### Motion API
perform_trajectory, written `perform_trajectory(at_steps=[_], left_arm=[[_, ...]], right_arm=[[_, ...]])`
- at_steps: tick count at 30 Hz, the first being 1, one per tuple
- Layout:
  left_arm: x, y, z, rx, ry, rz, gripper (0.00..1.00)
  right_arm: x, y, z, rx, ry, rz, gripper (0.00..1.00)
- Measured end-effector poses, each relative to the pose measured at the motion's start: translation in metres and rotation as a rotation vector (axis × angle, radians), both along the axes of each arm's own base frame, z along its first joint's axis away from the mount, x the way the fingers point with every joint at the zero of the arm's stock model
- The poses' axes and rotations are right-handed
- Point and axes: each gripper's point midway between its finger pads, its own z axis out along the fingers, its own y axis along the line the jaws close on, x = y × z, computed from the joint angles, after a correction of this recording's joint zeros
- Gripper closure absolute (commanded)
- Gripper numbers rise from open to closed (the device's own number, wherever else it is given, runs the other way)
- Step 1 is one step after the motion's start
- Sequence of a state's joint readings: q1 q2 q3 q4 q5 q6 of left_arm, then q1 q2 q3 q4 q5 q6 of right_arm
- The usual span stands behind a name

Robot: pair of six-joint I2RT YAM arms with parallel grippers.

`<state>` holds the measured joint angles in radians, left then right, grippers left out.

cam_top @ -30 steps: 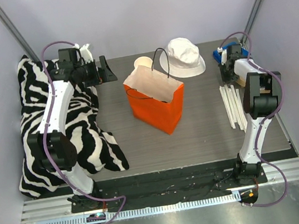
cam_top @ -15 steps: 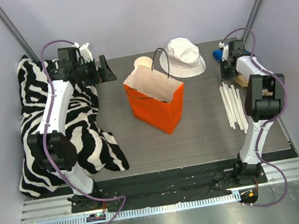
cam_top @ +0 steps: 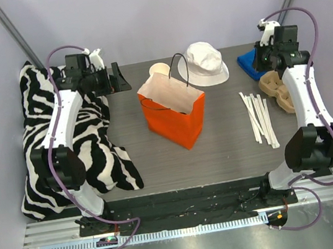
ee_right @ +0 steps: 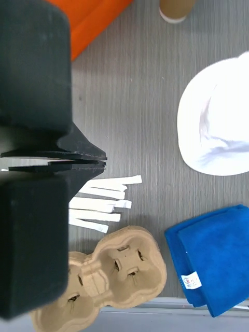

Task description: Pack the takeout coffee

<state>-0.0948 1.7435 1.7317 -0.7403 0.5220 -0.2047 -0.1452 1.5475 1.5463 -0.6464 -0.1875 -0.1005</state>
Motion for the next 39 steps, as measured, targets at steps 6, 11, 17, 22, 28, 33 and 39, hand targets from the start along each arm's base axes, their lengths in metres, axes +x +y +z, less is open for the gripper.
perform_trajectory(at_steps=[6, 11, 17, 22, 28, 33, 39], left_arm=[[-0.006, -0.002, -0.004, -0.011, 0.009, -0.01, 0.0], [-0.014, -0.001, 0.004, -0.007, -0.009, -0.019, 0.0], [-0.023, 0.001, 0.002, 0.016, 0.005, -0.044, 0.0], [-0.03, 0.001, -0.002, 0.025, 0.029, -0.056, 0.0], [-0.033, 0.001, -0.005, 0.028, 0.044, -0.067, 0.0], [-0.034, -0.001, -0.006, 0.017, 0.052, -0.077, 0.0], [-0.031, -0.003, -0.017, 0.006, 0.084, -0.086, 0.0]], right_arm=[[-0.004, 0.017, -0.022, -0.02, 0.083, 0.082, 0.59], [0.012, 0.032, -0.101, -0.048, 0.274, 0.167, 0.58], [0.038, 0.034, -0.169, -0.082, 0.414, 0.221, 0.59], [0.052, 0.026, -0.19, -0.121, 0.44, 0.23, 0.53], [0.051, 0.016, -0.202, -0.134, 0.469, 0.223, 0.48], [0.051, 0.006, -0.211, -0.141, 0.487, 0.22, 0.48], [0.048, -0.004, -0.223, -0.142, 0.515, 0.217, 0.5]])
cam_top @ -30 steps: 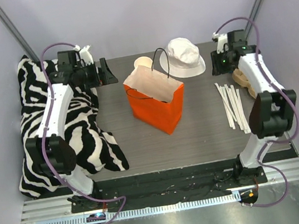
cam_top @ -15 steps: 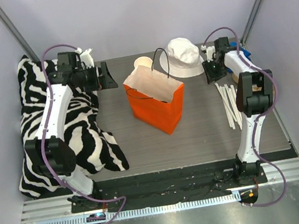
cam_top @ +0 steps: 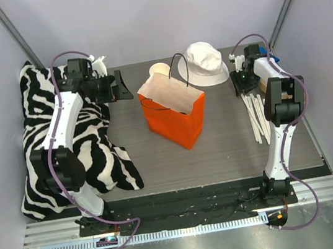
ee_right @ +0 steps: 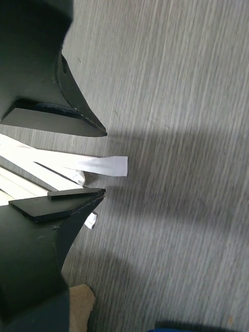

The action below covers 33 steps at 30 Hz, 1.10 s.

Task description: Pack the takeout coffee

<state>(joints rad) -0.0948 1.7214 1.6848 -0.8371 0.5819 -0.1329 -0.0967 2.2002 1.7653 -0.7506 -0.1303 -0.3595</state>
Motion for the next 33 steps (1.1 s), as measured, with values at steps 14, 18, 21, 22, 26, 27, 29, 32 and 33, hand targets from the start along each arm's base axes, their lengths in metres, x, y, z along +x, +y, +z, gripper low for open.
perform_trajectory(at_steps=[14, 18, 21, 22, 26, 27, 29, 32, 33], left_arm=[[0.001, -0.001, -0.008, -0.007, 0.032, 0.004, 0.0], [0.0, -0.001, -0.009, -0.003, 0.037, 0.002, 0.0], [-0.001, 0.0, -0.01, 0.003, 0.036, -0.004, 0.0], [-0.002, 0.0, -0.01, 0.005, 0.036, -0.006, 0.0], [-0.003, 0.0, -0.01, 0.01, 0.037, -0.012, 0.0], [-0.004, 0.001, -0.01, 0.011, 0.036, -0.014, 0.0], [-0.005, 0.001, -0.007, 0.016, 0.022, -0.02, 0.0], [-0.01, 0.003, 0.001, 0.021, -0.007, -0.021, 0.0], [-0.012, 0.003, 0.004, 0.022, -0.014, -0.02, 0.0]], right_arm=[[0.002, 0.007, -0.009, 0.008, 0.014, 0.03, 0.85], [0.001, 0.013, -0.009, 0.013, 0.019, 0.044, 0.99], [0.001, 0.018, -0.007, 0.036, 0.015, 0.037, 0.99], [0.001, 0.02, -0.006, 0.051, 0.014, 0.035, 0.99], [-0.01, 0.034, 0.017, 0.127, 0.021, 0.033, 0.99], [-0.014, 0.039, 0.031, 0.15, 0.01, 0.033, 0.99], [-0.025, 0.046, 0.064, 0.187, -0.022, 0.035, 0.99], [-0.046, 0.058, 0.143, 0.24, -0.15, 0.034, 0.99], [-0.051, 0.061, 0.167, 0.251, -0.195, 0.034, 0.99]])
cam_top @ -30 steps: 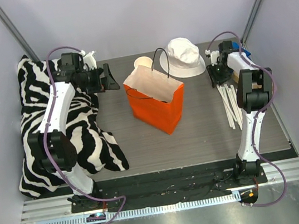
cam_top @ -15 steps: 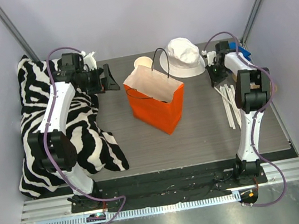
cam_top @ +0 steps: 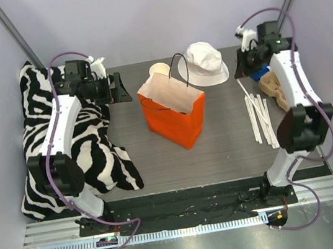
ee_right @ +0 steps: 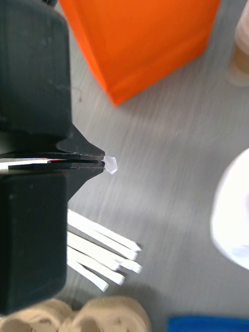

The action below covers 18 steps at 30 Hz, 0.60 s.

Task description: Pack the takeout coffee

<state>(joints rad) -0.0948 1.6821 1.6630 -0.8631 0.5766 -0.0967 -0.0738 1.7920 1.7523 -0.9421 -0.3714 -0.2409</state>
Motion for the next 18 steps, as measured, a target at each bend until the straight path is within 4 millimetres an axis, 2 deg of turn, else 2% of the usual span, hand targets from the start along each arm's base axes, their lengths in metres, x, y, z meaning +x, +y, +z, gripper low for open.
perform_trajectory(at_steps=[2, 3, 6, 11, 14, 18], left_arm=[[-0.004, 0.001, 0.004, 0.002, -0.017, 0.003, 0.0], [-0.006, 0.002, 0.006, 0.003, -0.026, 0.005, 0.0], [-0.008, 0.002, 0.009, 0.0, -0.045, 0.008, 0.0], [-0.006, 0.003, 0.009, -0.004, -0.054, 0.014, 0.0], [-0.004, 0.004, 0.01, -0.009, -0.058, 0.023, 0.01], [-0.004, 0.005, 0.01, -0.013, -0.05, 0.033, 0.0]], right_arm=[[-0.011, 0.008, 0.065, 0.04, -0.125, -0.008, 0.99], [-0.013, 0.011, 0.09, 0.059, -0.175, -0.013, 0.99], [-0.018, 0.025, 0.189, 0.146, -0.396, -0.017, 0.99], [-0.033, 0.057, 0.308, 0.332, -0.655, 0.033, 0.99], [-0.042, 0.086, 0.354, 0.43, -0.772, 0.101, 0.99], [-0.052, 0.139, 0.387, 0.557, -0.851, 0.213, 0.99]])
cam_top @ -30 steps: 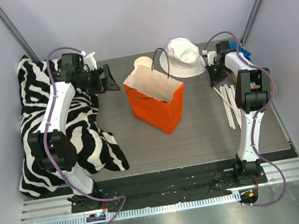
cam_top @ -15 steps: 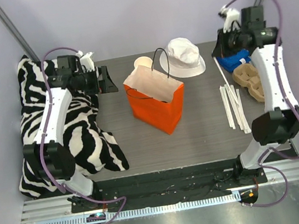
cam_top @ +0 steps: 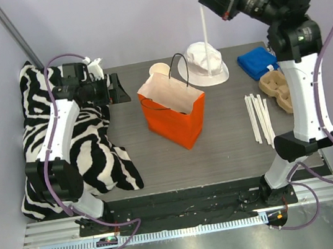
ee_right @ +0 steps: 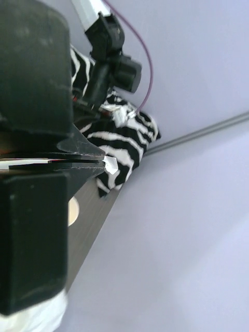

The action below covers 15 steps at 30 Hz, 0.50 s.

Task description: Pack the takeout coffee

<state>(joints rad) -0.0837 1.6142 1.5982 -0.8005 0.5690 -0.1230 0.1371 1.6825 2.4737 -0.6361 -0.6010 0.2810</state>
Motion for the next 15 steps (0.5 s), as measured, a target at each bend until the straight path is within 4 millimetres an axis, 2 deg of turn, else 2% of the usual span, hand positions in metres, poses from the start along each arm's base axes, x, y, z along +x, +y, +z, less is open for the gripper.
perform_trajectory(at_steps=[3, 7, 11, 15], left_arm=[[-0.002, 0.001, -0.004, 0.001, 0.012, 0.002, 0.0], [-0.006, 0.001, -0.008, 0.002, 0.022, 0.002, 0.0], [-0.008, 0.001, -0.004, 0.001, 0.013, 0.002, 0.0], [-0.01, 0.001, -0.001, -0.002, 0.004, 0.004, 0.0]], right_arm=[[0.001, 0.032, 0.009, 0.053, -0.047, 0.065, 0.99], [0.012, 0.077, 0.005, 0.088, -0.072, 0.117, 0.99], [0.018, 0.127, -0.02, 0.049, -0.062, 0.178, 0.99], [0.025, 0.166, -0.071, -0.061, -0.035, 0.188, 0.99]])
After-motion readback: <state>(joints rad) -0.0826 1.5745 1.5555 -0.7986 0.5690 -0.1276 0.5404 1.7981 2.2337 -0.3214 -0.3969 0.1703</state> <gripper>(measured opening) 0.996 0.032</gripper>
